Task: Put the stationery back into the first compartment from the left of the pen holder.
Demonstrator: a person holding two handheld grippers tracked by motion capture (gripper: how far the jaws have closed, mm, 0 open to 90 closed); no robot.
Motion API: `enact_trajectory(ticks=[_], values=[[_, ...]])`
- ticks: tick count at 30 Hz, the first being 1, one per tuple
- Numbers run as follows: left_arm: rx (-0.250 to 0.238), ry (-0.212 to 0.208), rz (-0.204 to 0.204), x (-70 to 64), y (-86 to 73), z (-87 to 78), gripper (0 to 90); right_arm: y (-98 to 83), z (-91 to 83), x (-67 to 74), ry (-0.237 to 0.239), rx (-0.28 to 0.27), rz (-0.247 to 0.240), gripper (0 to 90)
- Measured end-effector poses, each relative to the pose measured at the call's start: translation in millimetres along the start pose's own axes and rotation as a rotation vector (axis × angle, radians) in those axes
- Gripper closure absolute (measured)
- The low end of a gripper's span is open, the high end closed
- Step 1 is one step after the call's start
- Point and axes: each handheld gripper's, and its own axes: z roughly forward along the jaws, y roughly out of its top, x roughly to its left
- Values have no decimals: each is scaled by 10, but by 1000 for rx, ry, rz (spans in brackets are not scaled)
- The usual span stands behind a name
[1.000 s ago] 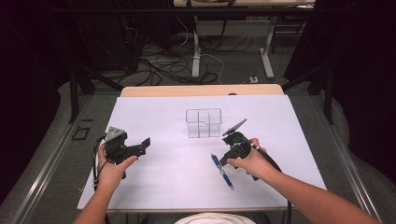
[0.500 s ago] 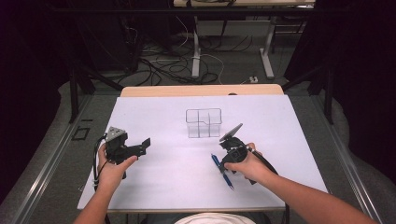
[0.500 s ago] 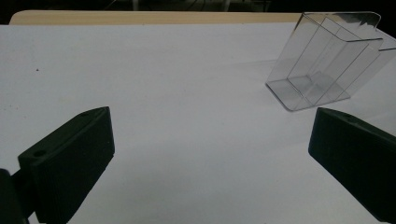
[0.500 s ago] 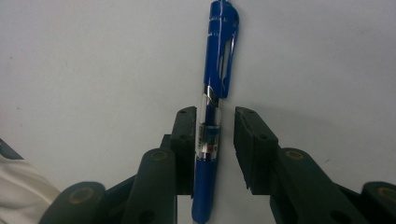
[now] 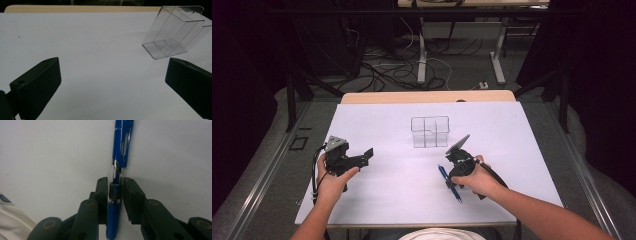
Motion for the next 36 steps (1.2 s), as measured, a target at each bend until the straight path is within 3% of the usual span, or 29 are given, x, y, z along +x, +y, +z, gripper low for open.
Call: enact_trajectory(ticks=[19,24,26,29,36], values=[[5,-9,5,-7,6,2,1,13,-8,-15,22,32,39,796],[13,-13,11,-14,7,9,0,6,-35,-16,19,28,15,797],[16,-13,13,-20,6,13,1,10,-70,-15,18,-8,-19,797],[15,-16,9,-30,3,22,0,22,-124,-1,10,7,-21,797],[17,-14,7,-24,5,23,1,57,-235,4,-3,-13,-45,797]])
